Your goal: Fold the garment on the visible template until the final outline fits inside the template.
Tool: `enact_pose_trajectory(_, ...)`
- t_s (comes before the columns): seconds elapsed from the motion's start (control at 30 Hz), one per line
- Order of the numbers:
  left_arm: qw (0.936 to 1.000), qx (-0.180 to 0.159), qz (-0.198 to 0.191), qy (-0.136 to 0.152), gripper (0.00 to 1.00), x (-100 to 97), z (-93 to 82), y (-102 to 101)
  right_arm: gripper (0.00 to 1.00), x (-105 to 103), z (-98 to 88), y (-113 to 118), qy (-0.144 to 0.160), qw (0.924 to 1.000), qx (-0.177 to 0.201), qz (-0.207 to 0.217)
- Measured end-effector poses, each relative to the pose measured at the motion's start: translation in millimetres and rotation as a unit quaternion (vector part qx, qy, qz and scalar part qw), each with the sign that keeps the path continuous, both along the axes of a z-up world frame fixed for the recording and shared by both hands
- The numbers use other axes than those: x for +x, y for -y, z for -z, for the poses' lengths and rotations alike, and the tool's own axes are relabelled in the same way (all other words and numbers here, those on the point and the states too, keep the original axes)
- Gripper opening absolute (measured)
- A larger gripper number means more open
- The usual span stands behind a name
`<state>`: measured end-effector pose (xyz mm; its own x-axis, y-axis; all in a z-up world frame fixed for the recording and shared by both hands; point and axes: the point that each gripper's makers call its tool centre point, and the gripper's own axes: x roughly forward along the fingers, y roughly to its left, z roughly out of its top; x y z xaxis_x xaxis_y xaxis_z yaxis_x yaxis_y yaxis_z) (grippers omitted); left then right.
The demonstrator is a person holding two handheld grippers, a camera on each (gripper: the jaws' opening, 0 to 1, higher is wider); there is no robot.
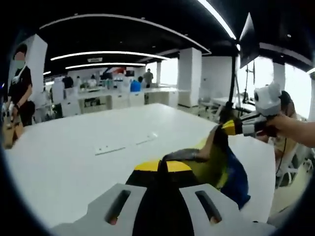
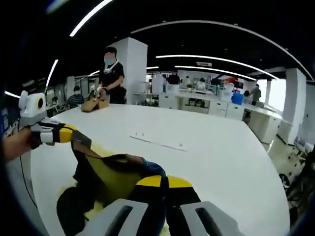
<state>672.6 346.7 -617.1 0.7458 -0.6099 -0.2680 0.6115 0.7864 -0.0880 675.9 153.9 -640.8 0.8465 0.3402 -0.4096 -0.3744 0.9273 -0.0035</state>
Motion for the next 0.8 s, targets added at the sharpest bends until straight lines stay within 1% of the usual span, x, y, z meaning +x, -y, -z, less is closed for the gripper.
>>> enact_pose_trajectory(0.03,1.0000,0.004,-0.001,0.002,0.00,4.0,0.5,0,0.00,5,0.6,0,0.003,0.9999,-0.009,0.005)
enact_pose_trajectory(0.07,1.0000,0.006,-0.005,0.005,0.00,10.2,0.4,-1,0.00,10,-0.6,4,0.016,0.9993,-0.032,0.011)
enact_pose_trajectory(0.1,1.0000,0.004,-0.005,0.004,0.00,13.6,0.3,-1,0.00,14,0.1,2,0.019,0.9991,-0.036,0.016)
enact_pose_trajectory(0.13,1.0000,-0.001,-0.008,0.004,0.00,16.9,-0.2,-1,0.00,16,0.7,-1,0.016,0.9993,-0.030,0.015)
enact_pose_trajectory(0.17,0.9997,-0.016,-0.017,0.002,0.00,23.0,-1.0,-2,0.00,21,-0.4,-4,0.020,0.9993,-0.023,0.020)
enact_pose_trajectory(0.23,0.9992,-0.029,-0.027,-0.006,0.00,30.5,0.8,-5,0.00,27,-0.4,-8,0.025,0.9993,-0.023,0.018)
enact_pose_trajectory(0.3,0.9987,-0.029,-0.040,-0.009,0.00,38.6,4.8,-9,0.00,37,2.4,-12,0.027,0.9992,-0.025,0.018)
enact_pose_trajectory(0.37,0.9982,-0.024,-0.054,-0.011,0.00,50.2,14.2,-14,0.00,46,7.5,-12,0.027,0.9990,-0.026,0.024)
enact_pose_trajectory(0.4,0.9982,-0.021,-0.054,-0.012,0.00,54.2,18.6,-14,0.00,54,10.3,-8,0.033,0.9982,-0.024,0.044)
enact_pose_trajectory(0.43,0.9973,-0.028,-0.057,-0.037,0.00,57.0,27.9,-15,0.00,57,12.3,-7,0.034,0.9980,-0.027,0.047)
enact_pose_trajectory(0.47,0.9973,-0.031,-0.055,-0.038,0.00,58.7,29.1,-14,0.00,61,16.6,-6,0.033,0.9976,-0.031,0.052)
enact_pose_trajectory(0.5,0.9973,-0.032,-0.056,-0.034,0.00,64.7,34.1,-14,0.00,66,23.3,-6,0.025,0.9975,-0.025,0.061)
enact_pose_trajectory(0.53,0.9972,-0.027,-0.059,-0.036,0.00,67.8,38.1,-15,0.00,73,27.3,-8,0.024,0.9976,-0.021,0.062)
enact_pose_trajectory(0.57,0.9974,-0.013,-0.062,-0.034,0.00,73.3,43.9,-16,0.00,76,29.9,-9,0.025,0.9975,-0.023,0.061)
enact_pose_trajectory(0.67,0.9965,0.001,-0.073,-0.040,0.00,83.1,54.5,-21,0.00,88,39.0,-17,0.021,0.9979,-0.032,0.053)
enact_pose_trajectory(0.73,0.9954,-0.002,-0.082,-0.050,0.00,88.8,60.9,-25,0.00,93,44.2,-21,0.018,0.9982,-0.035,0.045)
enact_pose_trajectory(0.8,0.9941,-0.015,-0.089,-0.061,0.00,93.4,67.2,-27,0.00,101,53.7,-21,0.015,0.9981,-0.044,0.040)
